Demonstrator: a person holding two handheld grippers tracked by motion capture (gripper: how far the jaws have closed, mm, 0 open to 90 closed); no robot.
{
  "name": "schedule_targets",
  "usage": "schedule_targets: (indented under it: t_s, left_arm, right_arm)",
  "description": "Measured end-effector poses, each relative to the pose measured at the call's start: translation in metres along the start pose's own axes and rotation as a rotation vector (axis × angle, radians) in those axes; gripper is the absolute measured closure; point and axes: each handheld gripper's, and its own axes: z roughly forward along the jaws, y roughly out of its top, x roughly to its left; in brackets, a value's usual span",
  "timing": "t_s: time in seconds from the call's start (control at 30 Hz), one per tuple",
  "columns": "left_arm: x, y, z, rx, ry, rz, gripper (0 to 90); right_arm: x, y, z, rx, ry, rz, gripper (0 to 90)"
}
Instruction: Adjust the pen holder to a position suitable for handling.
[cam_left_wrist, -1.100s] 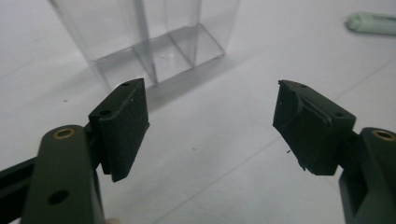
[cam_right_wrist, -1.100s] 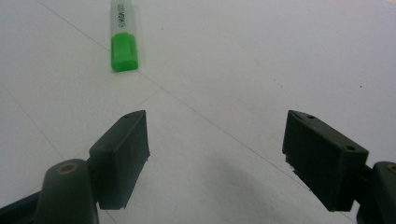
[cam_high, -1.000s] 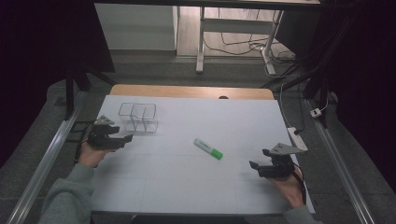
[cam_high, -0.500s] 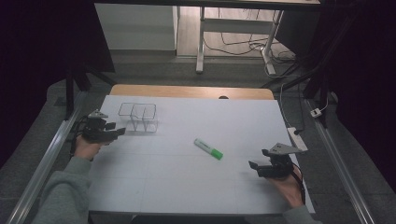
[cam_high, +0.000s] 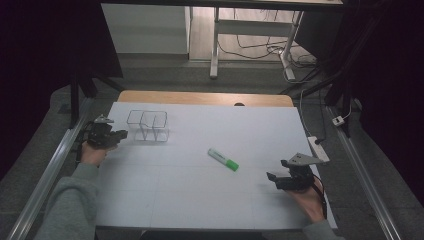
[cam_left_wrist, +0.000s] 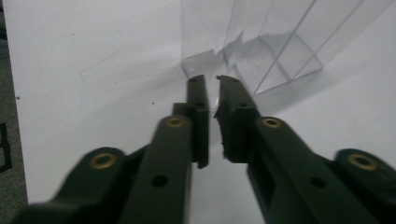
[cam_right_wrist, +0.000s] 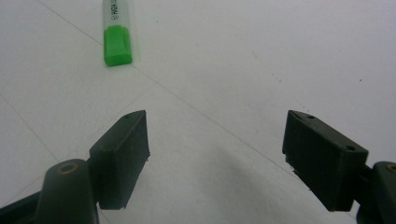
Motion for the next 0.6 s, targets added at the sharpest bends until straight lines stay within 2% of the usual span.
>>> schedule_targets:
  t_s: [0.23,0.6]
  left_arm:
    - [0.004,0.007,0.009,-0.004,0.007,-0.003,88.7]
    - [0.011,0.015,0.019,-0.022,-0.024,-0.050,88.6]
  right_arm:
    - [0.000,0.000,0.000,0.004,-0.003,-0.001,22.4]
    - [0.000,-0.001,0.001,0.004,-0.002,-0.001,22.6]
